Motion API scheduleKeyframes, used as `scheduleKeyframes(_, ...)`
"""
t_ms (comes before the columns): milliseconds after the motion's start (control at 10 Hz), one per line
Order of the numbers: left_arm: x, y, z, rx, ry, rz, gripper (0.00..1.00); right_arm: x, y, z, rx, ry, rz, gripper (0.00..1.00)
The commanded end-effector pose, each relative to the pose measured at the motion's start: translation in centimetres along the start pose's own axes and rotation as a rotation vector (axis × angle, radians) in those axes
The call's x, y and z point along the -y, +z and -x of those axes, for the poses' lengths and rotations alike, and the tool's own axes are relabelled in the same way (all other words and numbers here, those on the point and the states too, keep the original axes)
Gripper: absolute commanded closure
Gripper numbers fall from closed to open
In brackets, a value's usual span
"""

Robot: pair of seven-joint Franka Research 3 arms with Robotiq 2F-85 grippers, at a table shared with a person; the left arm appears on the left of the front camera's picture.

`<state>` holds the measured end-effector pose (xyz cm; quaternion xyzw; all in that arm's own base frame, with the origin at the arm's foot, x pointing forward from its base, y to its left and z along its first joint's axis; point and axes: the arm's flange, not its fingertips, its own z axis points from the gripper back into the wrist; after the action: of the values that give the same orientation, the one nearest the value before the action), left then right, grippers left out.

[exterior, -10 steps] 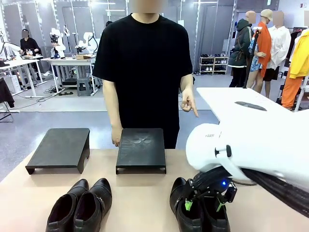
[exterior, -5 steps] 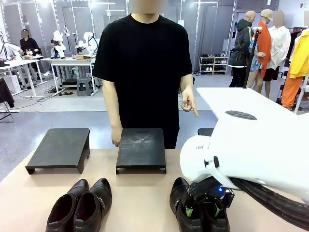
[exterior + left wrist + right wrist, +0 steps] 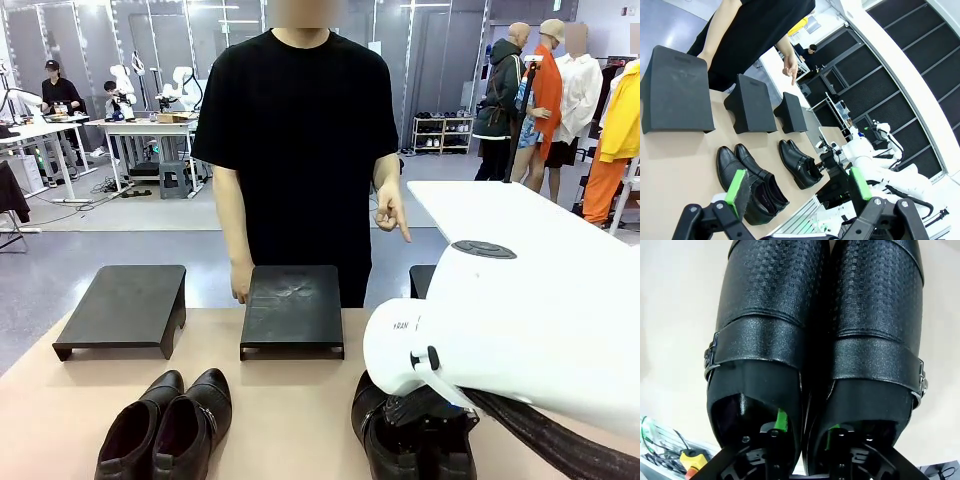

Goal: Place the shoes on the stand as instructed by the person.
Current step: Pick up one pair of Shoes and place it on the Shoes Stand indicated by the person.

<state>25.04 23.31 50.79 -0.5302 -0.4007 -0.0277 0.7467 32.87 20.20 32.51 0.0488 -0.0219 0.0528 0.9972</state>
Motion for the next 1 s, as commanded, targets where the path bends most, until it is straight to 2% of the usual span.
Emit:
scheduleKeyframes(0,0.0,0.1,-0.2,-0.003,-0.015,0.011,0.0,-0.3,-0.9,-0.7,0.021,-0.034,0.045,1.0)
scheduleKeyframes(500,0.0,0.1,-0.2,-0.003,-0.015,0.011,0.0,0.4,0.5,-0.4,0.066,-0.036,0.033,1.0)
scheduleKeyframes(600,0.0,0.1,-0.2,-0.003,-0.015,0.011,0.0,0.8,2.0,0.2,0.069,0.0,0.035,1.0)
scheduleKeyframes(900,0.0,0.1,-0.2,-0.003,-0.015,0.011,0.0,2.1,8.8,1.2,0.174,0.015,-0.009,1.0)
